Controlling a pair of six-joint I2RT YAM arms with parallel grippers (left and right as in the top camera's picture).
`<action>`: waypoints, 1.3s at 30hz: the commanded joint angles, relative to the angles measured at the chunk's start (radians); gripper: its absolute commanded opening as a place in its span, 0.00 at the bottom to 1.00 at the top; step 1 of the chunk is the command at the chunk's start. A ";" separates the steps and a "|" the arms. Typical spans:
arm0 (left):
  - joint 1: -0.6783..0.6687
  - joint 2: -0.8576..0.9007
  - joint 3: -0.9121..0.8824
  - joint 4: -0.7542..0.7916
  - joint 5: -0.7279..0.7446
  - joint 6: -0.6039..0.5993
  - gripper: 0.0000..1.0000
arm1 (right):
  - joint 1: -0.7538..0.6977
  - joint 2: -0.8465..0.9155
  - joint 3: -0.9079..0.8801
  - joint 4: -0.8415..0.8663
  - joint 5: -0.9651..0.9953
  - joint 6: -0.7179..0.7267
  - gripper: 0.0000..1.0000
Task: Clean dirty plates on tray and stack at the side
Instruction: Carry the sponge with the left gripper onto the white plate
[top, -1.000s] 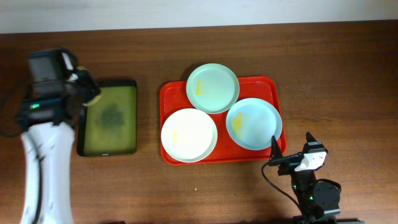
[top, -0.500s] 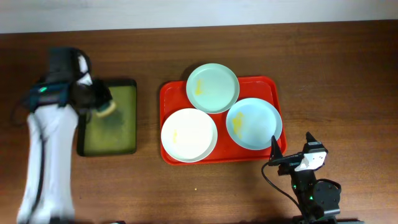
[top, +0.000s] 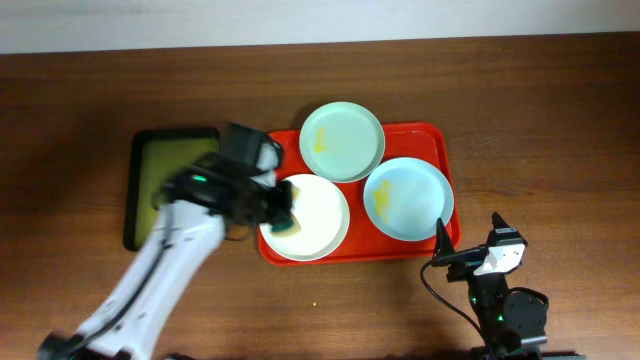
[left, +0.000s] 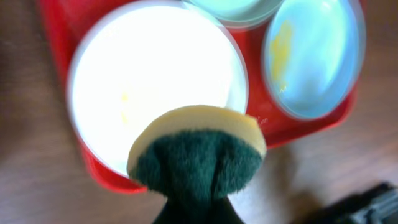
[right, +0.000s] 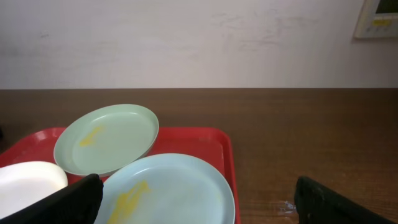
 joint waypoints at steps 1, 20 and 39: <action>-0.097 0.067 -0.115 0.194 -0.048 -0.109 0.00 | -0.004 -0.007 -0.006 -0.006 0.009 0.001 0.99; -0.151 0.276 -0.122 0.464 -0.241 -0.112 0.39 | -0.004 -0.007 -0.006 -0.006 0.009 0.001 0.99; 0.039 -0.258 0.017 -0.040 -0.492 -0.111 0.99 | -0.004 -0.007 -0.006 -0.006 0.009 0.001 0.99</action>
